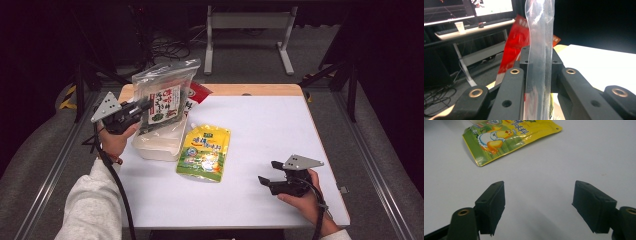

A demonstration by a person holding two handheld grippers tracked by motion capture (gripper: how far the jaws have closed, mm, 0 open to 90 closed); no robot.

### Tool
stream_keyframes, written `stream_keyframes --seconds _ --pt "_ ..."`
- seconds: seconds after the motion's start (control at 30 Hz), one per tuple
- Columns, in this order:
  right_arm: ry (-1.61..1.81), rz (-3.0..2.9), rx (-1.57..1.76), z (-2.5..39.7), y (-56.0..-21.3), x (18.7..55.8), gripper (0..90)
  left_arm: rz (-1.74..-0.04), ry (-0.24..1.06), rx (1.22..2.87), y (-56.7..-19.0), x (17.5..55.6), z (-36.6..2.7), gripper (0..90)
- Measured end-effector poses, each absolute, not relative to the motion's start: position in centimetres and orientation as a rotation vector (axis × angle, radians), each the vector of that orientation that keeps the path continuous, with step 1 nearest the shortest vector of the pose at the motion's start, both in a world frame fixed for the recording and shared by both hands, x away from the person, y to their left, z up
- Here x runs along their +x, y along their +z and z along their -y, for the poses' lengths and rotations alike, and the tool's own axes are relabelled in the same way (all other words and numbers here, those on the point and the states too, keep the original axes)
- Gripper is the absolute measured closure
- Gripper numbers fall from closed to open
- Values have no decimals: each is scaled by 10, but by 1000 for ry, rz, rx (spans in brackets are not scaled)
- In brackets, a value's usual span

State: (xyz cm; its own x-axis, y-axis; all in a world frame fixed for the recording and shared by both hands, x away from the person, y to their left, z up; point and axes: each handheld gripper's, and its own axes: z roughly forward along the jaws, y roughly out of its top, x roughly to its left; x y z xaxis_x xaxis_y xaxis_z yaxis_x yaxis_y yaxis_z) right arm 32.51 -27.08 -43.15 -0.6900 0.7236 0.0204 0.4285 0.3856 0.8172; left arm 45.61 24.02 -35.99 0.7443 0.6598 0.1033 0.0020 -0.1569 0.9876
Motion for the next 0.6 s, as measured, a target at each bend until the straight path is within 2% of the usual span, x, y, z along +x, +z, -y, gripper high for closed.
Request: stream_keyframes --seconds 0.3,0.43,0.53,0.6 --pt "1208 -2321 981 268 -432 324 251 -543 589 1702 -374 464 -235 778" --pt "1207 -2332 977 268 -432 324 249 -564 579 1715 -376 464 -237 750" --pt "1204 -2340 972 267 -433 324 247 -604 575 1774 -380 465 -240 687" --pt "1202 -2346 972 267 -433 324 246 -603 577 1805 -385 463 -242 696"
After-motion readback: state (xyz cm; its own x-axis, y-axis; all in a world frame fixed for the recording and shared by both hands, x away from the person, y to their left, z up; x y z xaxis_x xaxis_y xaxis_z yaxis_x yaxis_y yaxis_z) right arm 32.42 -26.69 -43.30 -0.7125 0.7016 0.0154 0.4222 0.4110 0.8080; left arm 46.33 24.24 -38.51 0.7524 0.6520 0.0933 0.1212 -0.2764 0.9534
